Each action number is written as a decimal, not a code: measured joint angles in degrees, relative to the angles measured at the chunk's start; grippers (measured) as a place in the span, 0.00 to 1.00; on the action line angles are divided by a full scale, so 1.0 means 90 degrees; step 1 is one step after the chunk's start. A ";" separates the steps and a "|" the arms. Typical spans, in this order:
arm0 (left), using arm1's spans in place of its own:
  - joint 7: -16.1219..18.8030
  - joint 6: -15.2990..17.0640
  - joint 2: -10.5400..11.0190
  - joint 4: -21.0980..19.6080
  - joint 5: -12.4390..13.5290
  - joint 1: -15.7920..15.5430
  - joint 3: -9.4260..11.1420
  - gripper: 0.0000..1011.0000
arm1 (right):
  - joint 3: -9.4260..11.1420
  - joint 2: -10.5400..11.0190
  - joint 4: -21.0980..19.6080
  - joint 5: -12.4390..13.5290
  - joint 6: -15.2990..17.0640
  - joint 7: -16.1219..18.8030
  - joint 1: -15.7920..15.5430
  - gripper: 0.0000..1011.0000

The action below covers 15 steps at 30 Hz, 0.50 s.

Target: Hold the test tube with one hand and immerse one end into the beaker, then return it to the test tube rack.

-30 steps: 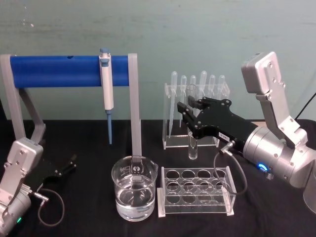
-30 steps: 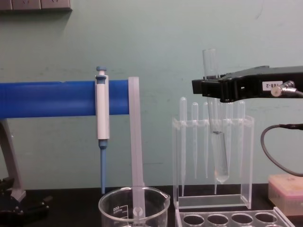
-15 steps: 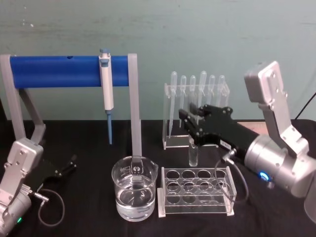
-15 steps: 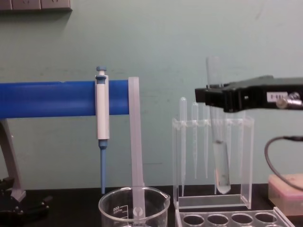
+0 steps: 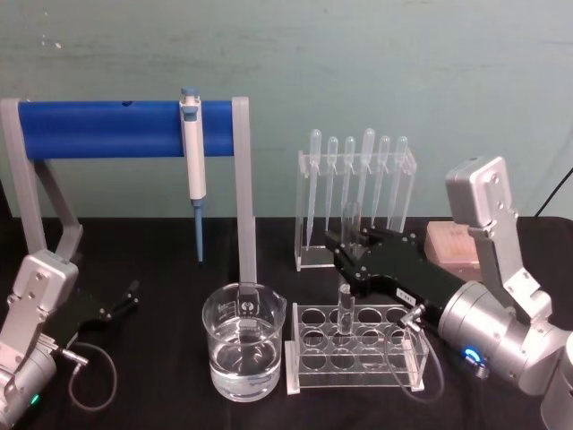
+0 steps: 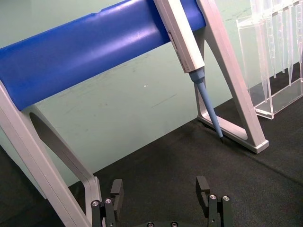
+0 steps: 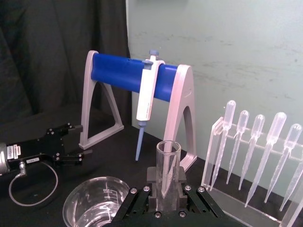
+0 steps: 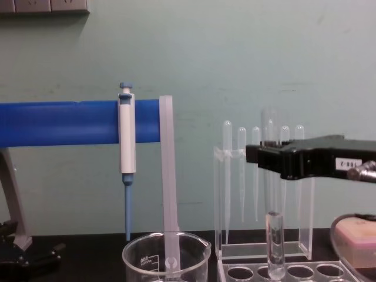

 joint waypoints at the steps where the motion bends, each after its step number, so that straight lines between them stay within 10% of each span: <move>1: 0.0000 0.0000 0.0000 0.0000 0.0000 0.0000 0.0000 0.99 | -0.0006 -0.0008 0.0018 -0.0001 -0.0010 0.0000 -0.0001 0.22; 15: 0.0000 0.0000 0.0000 0.0000 0.0000 0.0000 0.0000 0.99 | -0.0024 -0.0159 0.0233 -0.0063 -0.0057 -0.0046 -0.0044 0.22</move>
